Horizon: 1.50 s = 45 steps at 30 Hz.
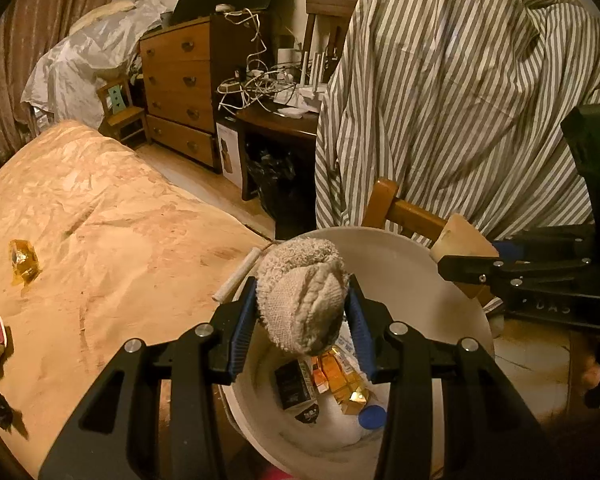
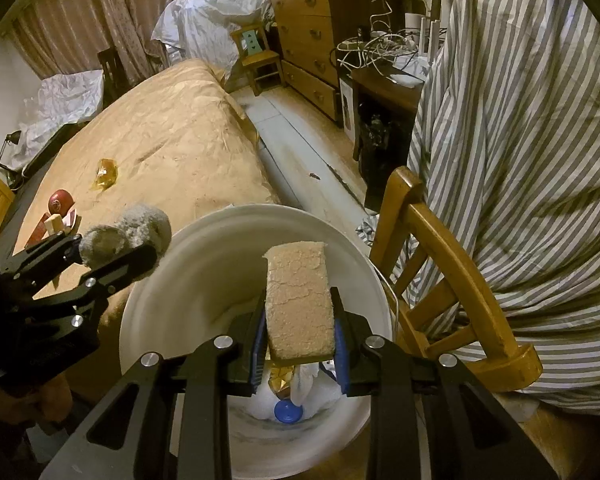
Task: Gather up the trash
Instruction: 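Open both tools to drop the towel and sponge into the bucket, then move both open tools back over the remaining items on the bed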
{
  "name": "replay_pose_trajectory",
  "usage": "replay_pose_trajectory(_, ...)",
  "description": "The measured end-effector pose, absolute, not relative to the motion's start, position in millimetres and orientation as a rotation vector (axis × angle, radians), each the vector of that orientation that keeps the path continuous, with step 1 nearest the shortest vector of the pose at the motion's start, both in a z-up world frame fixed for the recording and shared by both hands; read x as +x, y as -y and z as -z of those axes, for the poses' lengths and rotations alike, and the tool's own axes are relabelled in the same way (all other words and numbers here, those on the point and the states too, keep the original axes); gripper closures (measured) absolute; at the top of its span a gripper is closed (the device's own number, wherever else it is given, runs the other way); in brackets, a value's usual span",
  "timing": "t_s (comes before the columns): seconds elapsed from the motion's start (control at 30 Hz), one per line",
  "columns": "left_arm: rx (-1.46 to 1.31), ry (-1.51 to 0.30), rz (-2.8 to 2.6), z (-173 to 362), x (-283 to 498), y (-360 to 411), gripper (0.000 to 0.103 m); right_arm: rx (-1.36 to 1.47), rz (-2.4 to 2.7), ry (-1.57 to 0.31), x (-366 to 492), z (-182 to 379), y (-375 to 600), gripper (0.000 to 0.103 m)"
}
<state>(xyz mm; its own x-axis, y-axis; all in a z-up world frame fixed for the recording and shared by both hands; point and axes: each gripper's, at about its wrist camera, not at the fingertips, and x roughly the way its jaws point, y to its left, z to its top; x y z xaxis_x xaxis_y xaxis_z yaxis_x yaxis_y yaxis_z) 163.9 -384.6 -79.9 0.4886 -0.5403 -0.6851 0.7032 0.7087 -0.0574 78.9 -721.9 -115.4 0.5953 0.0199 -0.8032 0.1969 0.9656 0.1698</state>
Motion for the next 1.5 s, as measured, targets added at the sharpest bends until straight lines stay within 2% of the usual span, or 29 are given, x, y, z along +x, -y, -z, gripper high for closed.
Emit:
replay_pose_trajectory(0.8,0.248,-0.753,0.766,84,166,396,0.06,0.266,0.102,-0.934,85,123,721,0.075)
replay_pose_trajectory(0.83,0.251,-0.751,0.766,84,166,396,0.06,0.267,0.102,-0.933,84,124,721,0.074)
replay_pose_trajectory(0.9,0.261,-0.755,0.77,86,166,397,0.052,0.273,0.101,-0.932,85,126,720,0.071)
replay_pose_trajectory(0.93,0.266,-0.751,0.766,86,165,399,0.043,0.279,0.099,-0.929,86,127,720,0.063)
replay_pose_trajectory(0.97,0.268,-0.746,0.761,86,165,399,0.037,0.279,0.1,-0.927,86,128,720,0.061)
replay_pose_trajectory(1.0,0.268,-0.742,0.757,86,165,399,0.035,0.28,0.1,-0.924,85,128,720,0.059)
replay_pose_trajectory(1.5,0.255,-0.733,0.761,83,163,383,0.035,0.286,0.087,-0.9,80,127,713,0.059)
